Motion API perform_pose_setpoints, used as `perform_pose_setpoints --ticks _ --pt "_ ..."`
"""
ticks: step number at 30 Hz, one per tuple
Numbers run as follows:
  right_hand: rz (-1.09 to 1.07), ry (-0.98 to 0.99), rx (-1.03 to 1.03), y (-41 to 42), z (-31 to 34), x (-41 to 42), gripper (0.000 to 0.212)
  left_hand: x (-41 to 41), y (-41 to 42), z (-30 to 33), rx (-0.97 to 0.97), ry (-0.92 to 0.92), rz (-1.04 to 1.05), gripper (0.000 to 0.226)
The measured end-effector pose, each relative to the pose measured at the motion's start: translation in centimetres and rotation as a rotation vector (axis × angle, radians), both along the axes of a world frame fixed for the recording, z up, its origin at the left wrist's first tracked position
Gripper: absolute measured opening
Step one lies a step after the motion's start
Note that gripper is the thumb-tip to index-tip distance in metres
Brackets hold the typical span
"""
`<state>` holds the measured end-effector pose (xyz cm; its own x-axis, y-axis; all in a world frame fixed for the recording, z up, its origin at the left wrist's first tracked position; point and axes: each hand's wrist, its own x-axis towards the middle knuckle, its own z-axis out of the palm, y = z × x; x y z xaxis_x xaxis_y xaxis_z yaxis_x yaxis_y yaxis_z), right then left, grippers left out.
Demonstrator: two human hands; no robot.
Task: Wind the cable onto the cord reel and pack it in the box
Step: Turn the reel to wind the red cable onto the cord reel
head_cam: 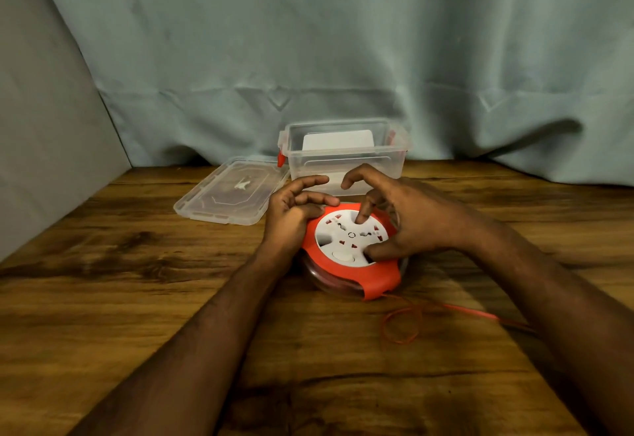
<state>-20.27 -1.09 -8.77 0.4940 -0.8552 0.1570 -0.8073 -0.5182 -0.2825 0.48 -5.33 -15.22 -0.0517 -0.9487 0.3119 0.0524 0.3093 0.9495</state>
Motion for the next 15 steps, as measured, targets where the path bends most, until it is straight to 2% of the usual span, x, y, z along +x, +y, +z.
perform_pose_setpoints --ticks 7,12,15 --pt "-0.049 0.002 -0.067 -0.07 -0.5 0.26 0.08 -0.12 -0.1 -0.08 0.007 0.005 0.005 0.051" --pt "-0.117 0.041 -0.124 -0.22 -0.72 0.59 0.054 -0.19 -0.09 -0.1 -0.005 0.019 0.004 0.05" --pt "-0.136 0.043 -0.143 -0.06 -0.94 0.93 0.052 -0.19 -0.13 -0.02 -0.013 0.017 0.001 0.049"
